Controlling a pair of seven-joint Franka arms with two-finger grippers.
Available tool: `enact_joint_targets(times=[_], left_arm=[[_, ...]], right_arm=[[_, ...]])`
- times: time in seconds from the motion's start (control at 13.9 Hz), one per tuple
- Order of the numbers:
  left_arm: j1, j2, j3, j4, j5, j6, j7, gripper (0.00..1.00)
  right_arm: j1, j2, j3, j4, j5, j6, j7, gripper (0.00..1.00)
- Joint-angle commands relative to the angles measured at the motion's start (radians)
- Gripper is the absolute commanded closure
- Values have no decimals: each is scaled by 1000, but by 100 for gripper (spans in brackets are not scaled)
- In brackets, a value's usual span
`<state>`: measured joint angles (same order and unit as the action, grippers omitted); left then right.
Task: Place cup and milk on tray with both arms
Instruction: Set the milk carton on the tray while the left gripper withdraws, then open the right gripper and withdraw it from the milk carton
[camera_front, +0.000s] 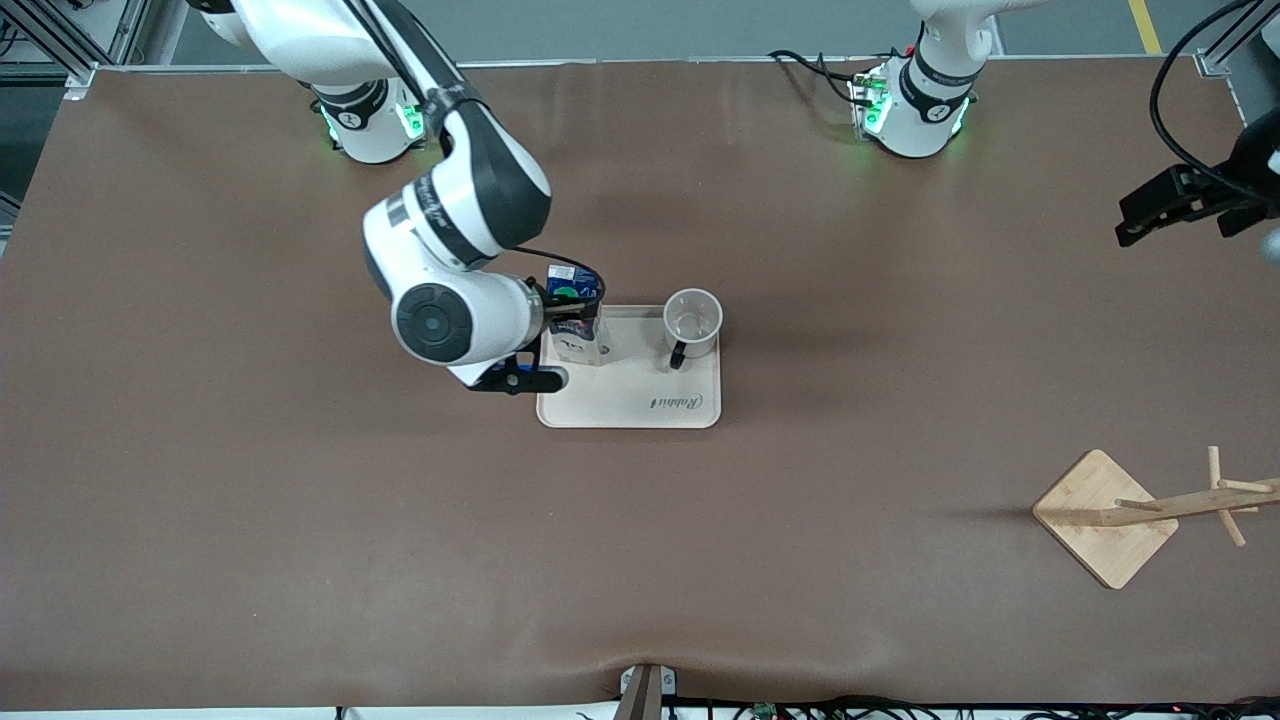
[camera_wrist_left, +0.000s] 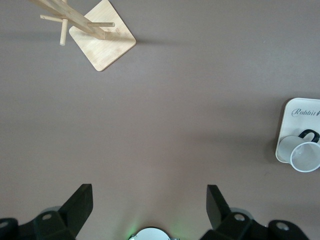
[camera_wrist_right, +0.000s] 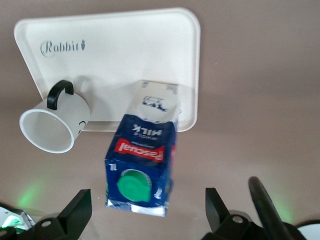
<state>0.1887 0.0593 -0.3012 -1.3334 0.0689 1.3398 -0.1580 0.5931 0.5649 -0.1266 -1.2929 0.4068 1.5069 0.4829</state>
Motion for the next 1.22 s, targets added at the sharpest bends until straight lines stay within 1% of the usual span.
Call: enact_joint_targets(times=[0.0,0.14,0.22,0.29,0.43,0.5,0.57,0.79,0.86,1.01,1.15], left_arm=[[-46,-130,37,-170,-5,64,8,0],[-80,-150,69,-191,-6,67,6,0],[-95,-162,77,-208,-8,79,6,0],[-101,-186,83,-243,-11,113,6,0],[-135,-214,131,-297,-12,160,9,0],[-152,-214,152,-297,-12,165,14,0],[-164,-213,168,-296,-14,170,14,0],[-176,-211,171,-294,-14,185,8,0],[-178,-210,171,-294,-21,185,8,0],[-178,-210,171,-294,-64,185,5,0],[-178,-205,171,-296,-64,185,3,0]], right_arm=[[-64,-34,-13,70,-26,-45,-15,0],[-134,-51,-15,82,-28,-57,-46,0],[-169,-59,-15,101,-28,-92,-64,0],[-209,-71,-15,143,-28,-140,-72,0],[-272,-74,-15,204,-31,-207,-81,0],[-292,-83,-15,205,-57,-217,-95,0],[-309,-103,-15,205,-104,-220,-124,0],[-326,-195,-13,193,-276,-220,-214,0],[-361,-209,-18,193,-289,-218,-240,0],[-432,-238,-18,179,-284,-217,-320,0],[-490,-295,-19,112,-289,-182,-395,0]])
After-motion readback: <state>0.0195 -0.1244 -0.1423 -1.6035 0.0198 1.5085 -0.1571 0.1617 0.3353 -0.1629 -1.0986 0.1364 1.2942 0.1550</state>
